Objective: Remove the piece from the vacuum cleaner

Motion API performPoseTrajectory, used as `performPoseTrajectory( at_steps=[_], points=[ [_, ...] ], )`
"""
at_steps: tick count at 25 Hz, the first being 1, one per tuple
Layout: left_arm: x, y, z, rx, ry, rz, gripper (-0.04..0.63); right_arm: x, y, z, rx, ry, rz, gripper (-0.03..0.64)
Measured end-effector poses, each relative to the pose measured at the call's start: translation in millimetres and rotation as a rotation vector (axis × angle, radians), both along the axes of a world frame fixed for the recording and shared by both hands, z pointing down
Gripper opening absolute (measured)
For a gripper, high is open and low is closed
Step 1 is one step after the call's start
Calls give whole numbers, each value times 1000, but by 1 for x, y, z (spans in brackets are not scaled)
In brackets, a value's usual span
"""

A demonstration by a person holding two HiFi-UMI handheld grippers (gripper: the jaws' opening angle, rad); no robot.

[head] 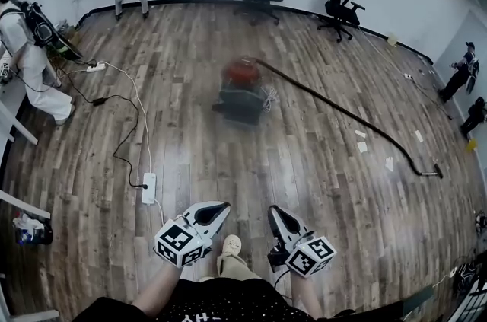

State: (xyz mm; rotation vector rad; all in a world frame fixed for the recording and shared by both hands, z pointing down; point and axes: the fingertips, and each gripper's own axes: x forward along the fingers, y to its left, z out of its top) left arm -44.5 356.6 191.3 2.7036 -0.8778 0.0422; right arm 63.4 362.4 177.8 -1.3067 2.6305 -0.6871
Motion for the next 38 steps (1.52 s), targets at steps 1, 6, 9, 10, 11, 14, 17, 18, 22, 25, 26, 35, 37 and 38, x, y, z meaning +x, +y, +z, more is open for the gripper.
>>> performPoseTrajectory(
  at_steps=[1,6,9,10,11,14,17,18,22,25,26,35,37,38],
  points=[
    [5,-12,-2,4,-1,1,8,6,-14,-2,9,-1,0,11],
    [26,-67,-4,5,-7,-13,8,24,-74,-10,30,-30,-13,11],
    [43,-91,3,-12,-22,-18,8,32,-93,0,-1,-54,-50,11],
    [47,-98,5,-16,-27,-21,8,33,-98,4,-13,-56,-65,11],
    [50,-105,6,-21,-28,-25,9,35,-103,8,-23,-55,-75,11],
    [55,-124,7,-36,-16,-35,8,43,-122,17,-45,-62,-74,11],
    [59,-140,5,-25,-41,-41,8,50,-145,17,-53,-83,-71,11],
    [60,-145,4,-20,-49,-44,8,52,-153,16,-51,-82,-74,11],
    [59,-173,5,-31,-30,-67,8,51,-184,15,-41,-83,-88,11],
    [61,-202,12,-44,-32,-65,8,52,-212,21,-47,-86,-88,11],
    [64,-213,13,-46,-34,-56,8,54,-223,24,-51,-87,-83,11],
    [77,-354,-1,-19,-29,-4,9,61,-356,15,-41,-101,-49,11],
    [76,-388,-3,-19,-27,5,9,63,-391,11,-37,-103,-38,11],
    [74,-405,-3,-22,-26,7,8,63,-410,10,-33,-105,-31,11]
  ],
)
